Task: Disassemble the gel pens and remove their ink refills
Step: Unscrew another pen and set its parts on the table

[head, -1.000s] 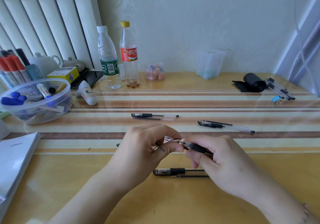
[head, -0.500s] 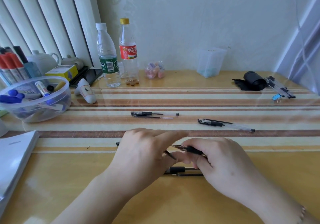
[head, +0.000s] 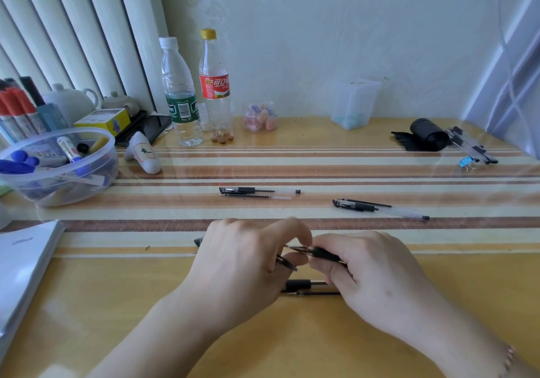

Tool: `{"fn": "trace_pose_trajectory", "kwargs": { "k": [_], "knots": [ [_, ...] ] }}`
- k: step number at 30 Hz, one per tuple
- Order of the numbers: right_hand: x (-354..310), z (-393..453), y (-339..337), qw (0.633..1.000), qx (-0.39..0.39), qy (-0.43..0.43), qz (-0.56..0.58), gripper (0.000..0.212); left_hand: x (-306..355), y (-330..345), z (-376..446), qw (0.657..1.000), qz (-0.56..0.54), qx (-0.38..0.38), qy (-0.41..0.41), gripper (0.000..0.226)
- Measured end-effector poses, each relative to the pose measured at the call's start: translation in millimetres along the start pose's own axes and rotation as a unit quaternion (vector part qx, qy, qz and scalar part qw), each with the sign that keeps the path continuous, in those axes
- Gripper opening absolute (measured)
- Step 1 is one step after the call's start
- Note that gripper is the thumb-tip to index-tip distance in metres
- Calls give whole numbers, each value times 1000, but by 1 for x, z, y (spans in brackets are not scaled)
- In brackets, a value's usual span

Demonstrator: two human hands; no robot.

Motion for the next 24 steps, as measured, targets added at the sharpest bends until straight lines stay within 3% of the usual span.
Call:
{"fn": "trace_pose_trajectory", "kwargs": {
  "k": [3,6,9,13,18,24],
  "knots": [
    [1,-1,-3,1000,14,5,3,17,-3,1,-1,999,-14,-32,-24,30],
    [-1,-1,-1,1000,-3,-1,2,15,1,2,-1,1000,-5,-25,7,7],
    [1,-1,1,1000,-10,5,8,10,-2,3,-1,999,-21,-33,-15,25],
    [0,-1,-3,1000,-7,5,6,17,2,1,-3,999,-15,-40,-8,22],
    [-1,-1,3,999,-26,-7,-18,9,2,6,-1,999,19,-25,17,22],
    [6,-3,5,997,-46,49,27,13,11,4,-2,999,36,-4,25,12]
  ]
}}
Point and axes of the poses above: each hand's wrist, its own z-axis towards the middle knuckle, its own y-axis out of the palm, x = y × z, the point moved 10 cm from there along z, towards the middle knuckle, and after that the axes turned 2 degrees about -y, right-handed, at the moved point
